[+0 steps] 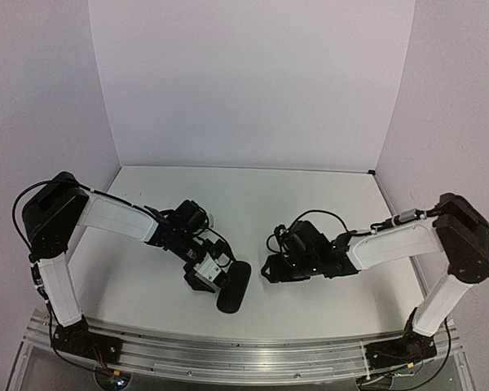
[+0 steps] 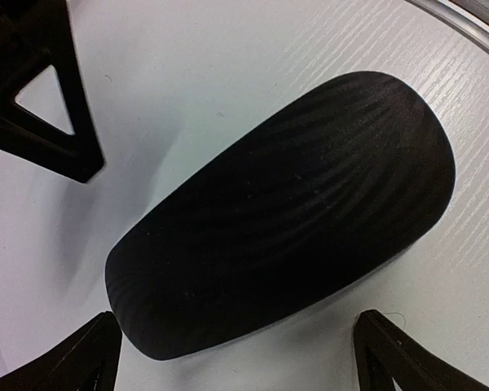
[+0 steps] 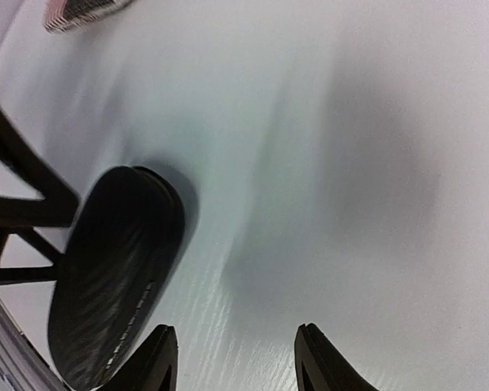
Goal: Organize the sunglasses
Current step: Pick up the sunglasses case from the center of the board.
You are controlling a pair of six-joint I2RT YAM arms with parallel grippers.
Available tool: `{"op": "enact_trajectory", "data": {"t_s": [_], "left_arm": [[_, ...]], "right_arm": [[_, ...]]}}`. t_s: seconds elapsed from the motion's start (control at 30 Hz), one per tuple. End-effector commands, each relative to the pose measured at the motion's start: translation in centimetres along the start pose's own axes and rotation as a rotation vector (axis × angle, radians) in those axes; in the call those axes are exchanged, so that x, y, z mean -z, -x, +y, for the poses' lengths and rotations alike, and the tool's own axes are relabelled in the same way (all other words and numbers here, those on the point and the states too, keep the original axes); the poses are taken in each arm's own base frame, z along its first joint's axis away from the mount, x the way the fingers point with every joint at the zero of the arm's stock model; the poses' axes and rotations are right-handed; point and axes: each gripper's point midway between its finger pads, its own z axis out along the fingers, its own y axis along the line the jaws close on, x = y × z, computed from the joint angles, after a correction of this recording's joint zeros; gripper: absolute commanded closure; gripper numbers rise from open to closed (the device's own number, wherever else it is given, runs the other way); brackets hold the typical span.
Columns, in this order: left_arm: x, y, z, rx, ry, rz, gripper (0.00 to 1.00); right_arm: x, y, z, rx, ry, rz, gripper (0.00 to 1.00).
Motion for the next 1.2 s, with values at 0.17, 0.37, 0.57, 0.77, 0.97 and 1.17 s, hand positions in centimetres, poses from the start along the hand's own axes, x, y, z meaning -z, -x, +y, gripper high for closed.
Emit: {"op": "enact_trajectory", "data": {"t_s": [0.17, 0.37, 0.57, 0.77, 0.97, 1.17], "left_arm": [[0.4, 1.6, 1.3, -0.143, 0.012, -0.036, 0.0], [0.1, 1.6, 0.8, -0.101, -0.002, -0.038, 0.0], [-0.2, 1.3, 0.2, 0.122, -0.075, -0.02, 0.01], [-1.4, 1.8, -1.0, 0.458, -0.242, -0.015, 0.17], [-1.9, 1.3, -1.6, 0.505, -0.271, 0.001, 0.17], [-2.7, 1.0, 0.0, 0.497, -0.256, 0.001, 0.17]], "right_arm": [[-4.4, 1.3, 3.9, 0.023, 0.056, 0.094, 0.5], [-6.8, 3.4, 6.8, 0.079, 0.122, 0.09, 0.5], [-4.6, 6.7, 5.1, 0.044, 0.065, -0.015, 0.5], [-1.0, 10.2, 1.1, -0.005, -0.09, -0.136, 0.48], [3.6, 10.8, -6.5, -0.063, -0.333, -0.174, 0.47], [7.0, 10.6, -9.8, -0.037, -0.45, -0.207, 0.47]]}}
